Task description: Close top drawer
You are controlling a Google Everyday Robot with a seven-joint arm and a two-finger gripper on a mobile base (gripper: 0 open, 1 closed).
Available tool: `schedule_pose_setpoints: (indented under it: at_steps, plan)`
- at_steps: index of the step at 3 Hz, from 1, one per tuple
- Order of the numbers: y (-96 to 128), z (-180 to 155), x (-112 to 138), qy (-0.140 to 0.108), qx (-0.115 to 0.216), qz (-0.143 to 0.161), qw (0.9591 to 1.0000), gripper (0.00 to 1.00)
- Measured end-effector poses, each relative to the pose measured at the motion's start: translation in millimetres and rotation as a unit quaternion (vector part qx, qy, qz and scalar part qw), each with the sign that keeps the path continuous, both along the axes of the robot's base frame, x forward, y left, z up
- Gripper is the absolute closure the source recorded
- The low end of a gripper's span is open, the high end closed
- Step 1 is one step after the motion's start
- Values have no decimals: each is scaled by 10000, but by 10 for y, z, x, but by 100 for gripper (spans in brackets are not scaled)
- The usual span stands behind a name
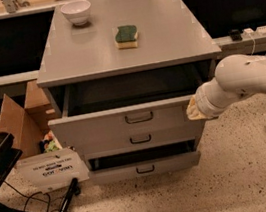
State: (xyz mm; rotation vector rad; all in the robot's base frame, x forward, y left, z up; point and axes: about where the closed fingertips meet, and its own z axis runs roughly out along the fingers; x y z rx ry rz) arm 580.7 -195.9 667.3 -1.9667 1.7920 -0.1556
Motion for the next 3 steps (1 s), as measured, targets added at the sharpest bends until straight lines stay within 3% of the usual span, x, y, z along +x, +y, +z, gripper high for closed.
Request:
schedule_pose_setpoints:
  at_steps: [1, 3]
  plan:
    - [-41, 35, 159, -390, 36, -116, 9992, 100]
    - [159, -111, 418, -1368, -347, 64, 9900, 100]
